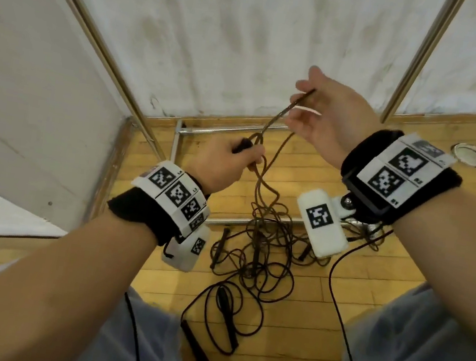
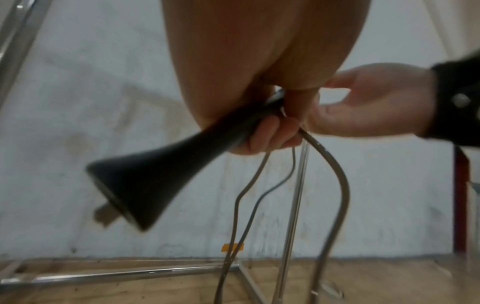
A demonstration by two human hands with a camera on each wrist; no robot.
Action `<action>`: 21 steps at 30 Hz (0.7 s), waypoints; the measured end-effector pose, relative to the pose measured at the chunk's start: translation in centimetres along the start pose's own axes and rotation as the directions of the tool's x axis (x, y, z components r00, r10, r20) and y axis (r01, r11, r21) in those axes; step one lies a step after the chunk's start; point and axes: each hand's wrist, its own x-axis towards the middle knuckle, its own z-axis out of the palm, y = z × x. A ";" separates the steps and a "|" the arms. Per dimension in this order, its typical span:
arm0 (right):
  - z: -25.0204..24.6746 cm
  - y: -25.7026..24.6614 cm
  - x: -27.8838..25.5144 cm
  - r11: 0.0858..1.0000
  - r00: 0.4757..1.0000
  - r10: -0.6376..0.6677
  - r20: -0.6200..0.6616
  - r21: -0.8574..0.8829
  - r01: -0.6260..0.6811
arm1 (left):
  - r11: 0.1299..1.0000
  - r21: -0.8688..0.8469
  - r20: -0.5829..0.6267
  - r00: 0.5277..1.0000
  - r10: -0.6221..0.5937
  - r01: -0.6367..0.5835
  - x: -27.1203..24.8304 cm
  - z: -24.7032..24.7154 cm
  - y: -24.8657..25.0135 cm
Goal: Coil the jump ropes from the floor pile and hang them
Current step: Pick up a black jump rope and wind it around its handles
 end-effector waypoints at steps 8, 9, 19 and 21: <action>-1.5 5.3 -3.0 0.387 0.946 0.201 0.253 -0.908 0.161 | 0.897 -0.442 -0.161 0.986 -0.041 -0.035 1.0 -1.5 1.5; -1.5 5.4 -2.9 0.417 0.952 0.190 0.238 -0.898 0.142 | 0.880 -0.474 -0.163 0.985 -0.053 -0.031 1.0 -1.5 1.5; -1.0 0.4 -1.5 0.969 0.990 -0.137 -0.026 -0.211 0.129 | 0.998 -0.004 0.178 0.982 -0.058 0.060 -0.7 -0.1 0.5; -1.3 -0.8 -1.0 0.984 0.982 -0.172 -0.076 -0.065 0.167 | 0.998 0.007 0.129 0.989 -0.069 0.068 -0.6 -0.1 0.7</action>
